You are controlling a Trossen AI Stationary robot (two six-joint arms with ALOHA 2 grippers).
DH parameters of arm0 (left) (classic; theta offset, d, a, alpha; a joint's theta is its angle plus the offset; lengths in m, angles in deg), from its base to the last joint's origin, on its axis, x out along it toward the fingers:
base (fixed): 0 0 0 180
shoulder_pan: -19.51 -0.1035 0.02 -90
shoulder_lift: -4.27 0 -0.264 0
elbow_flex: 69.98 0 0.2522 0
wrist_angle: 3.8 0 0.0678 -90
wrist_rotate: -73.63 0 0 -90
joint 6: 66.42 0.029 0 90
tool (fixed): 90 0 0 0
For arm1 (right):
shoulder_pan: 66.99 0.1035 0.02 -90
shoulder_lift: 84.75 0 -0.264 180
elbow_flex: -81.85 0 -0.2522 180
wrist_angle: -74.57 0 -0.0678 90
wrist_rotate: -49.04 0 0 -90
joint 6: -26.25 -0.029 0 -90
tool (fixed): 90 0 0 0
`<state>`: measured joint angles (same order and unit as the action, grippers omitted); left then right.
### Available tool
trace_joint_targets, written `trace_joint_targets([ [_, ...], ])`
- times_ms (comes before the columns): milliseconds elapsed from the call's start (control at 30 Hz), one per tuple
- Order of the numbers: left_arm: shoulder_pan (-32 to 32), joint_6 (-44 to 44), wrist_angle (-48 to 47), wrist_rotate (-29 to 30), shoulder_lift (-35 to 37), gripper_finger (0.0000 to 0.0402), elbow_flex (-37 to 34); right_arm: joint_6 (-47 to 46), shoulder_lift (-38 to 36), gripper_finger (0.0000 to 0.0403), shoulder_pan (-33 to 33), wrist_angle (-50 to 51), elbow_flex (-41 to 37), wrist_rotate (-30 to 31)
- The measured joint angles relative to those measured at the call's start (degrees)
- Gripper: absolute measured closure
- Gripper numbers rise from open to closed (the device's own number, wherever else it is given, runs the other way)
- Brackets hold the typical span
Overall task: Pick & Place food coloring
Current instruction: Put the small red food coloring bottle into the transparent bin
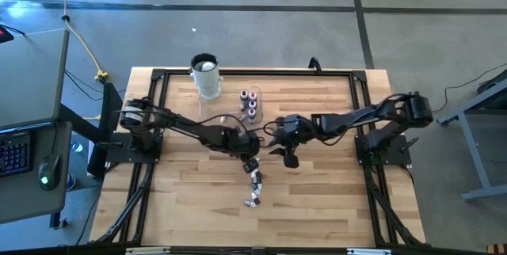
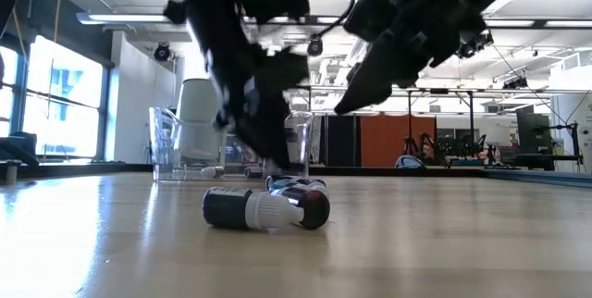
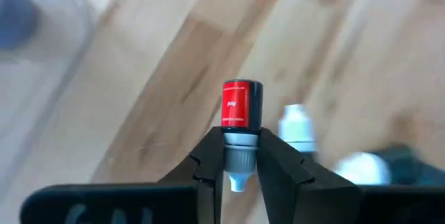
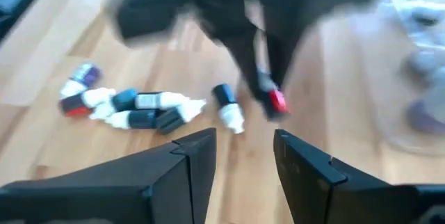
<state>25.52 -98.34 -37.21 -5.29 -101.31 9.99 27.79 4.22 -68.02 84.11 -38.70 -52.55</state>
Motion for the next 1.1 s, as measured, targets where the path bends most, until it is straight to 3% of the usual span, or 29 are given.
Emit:
trace_joint_targets([
  [233,0.0,1.3,-23.8,3.8,4.8,0.0336,11.8,0.0,-2.5,0.0265,1.4,4.4,0.0,6.1],
  [333,0.0,2.9,-36.6,8.8,6.6,0.0335,16.8,0.5,-1.9,0.0265,1.7,4.0,0.0,6.1],
  [467,-0.5,3.2,-46.8,14.0,8.6,0.0335,19.7,2.7,-1.2,0.0265,1.8,3.5,0.0,6.9],
  [733,-6.6,3.9,-45.8,14.3,10.2,0.0335,12.9,0.7,1.2,0.0265,1.8,-1.8,0.0,10.5],
  [867,-11.7,7.2,-36.9,8.9,10.1,0.0335,5.4,-0.4,5.3,0.0265,1.8,-6.2,0.0,9.6],
  [1000,-15.9,12.1,-28.8,2.4,10.2,0.0334,1.1,4.3,10.2,0.0265,1.8,-11.2,0.0,8.8],
  [1100,-17.9,14.5,-26.5,1.5,10.2,0.0324,-0.5,8.2,13.7,0.0265,1.8,-14.0,0.0,5.4],
])
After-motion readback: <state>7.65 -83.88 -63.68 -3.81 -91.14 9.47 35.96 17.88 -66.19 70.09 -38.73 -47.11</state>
